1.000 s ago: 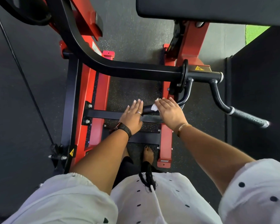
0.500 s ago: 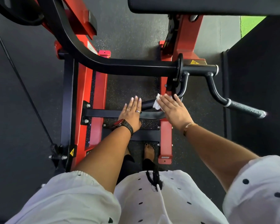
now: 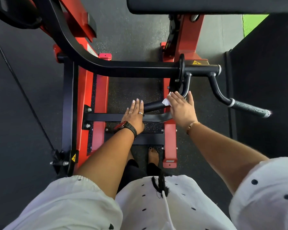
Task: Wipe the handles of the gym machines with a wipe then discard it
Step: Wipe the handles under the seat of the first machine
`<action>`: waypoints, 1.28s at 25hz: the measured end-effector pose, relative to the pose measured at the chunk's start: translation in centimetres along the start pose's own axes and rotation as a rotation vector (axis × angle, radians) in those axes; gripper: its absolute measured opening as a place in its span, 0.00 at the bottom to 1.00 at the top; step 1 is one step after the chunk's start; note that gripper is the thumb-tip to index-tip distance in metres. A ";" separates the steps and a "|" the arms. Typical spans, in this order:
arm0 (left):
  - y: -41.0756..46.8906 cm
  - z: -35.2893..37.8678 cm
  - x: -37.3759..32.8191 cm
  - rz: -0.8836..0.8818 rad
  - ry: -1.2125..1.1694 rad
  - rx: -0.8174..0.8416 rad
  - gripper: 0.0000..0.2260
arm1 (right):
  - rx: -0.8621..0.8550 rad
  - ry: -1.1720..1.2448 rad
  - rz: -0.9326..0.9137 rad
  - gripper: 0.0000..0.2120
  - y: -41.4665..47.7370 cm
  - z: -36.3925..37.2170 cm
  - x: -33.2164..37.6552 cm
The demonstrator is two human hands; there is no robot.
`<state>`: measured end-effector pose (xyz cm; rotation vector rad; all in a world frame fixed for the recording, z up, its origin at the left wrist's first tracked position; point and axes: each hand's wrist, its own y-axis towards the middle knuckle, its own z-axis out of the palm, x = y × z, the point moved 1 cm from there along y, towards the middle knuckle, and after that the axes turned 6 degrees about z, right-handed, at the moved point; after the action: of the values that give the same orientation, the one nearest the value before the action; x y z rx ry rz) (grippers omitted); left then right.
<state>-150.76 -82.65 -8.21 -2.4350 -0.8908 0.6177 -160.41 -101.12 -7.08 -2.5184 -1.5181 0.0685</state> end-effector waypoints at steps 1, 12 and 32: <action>0.0 0.1 -0.1 -0.010 -0.002 -0.004 0.39 | 0.021 0.042 0.072 0.19 0.9 0.0 1.0; 0.0 0.3 -0.1 -0.011 -0.023 -0.035 0.40 | -0.011 0.017 0.036 0.23 -0.7 0.8 1.3; 0.5 1.1 0.5 0.005 0.032 -0.049 0.38 | 0.027 -0.030 -0.376 0.22 0.5 1.6 3.5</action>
<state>-150.78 -82.37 -9.45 -2.4837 -0.8971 0.5633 -158.60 -98.04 -8.54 -2.1771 -1.9575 0.0700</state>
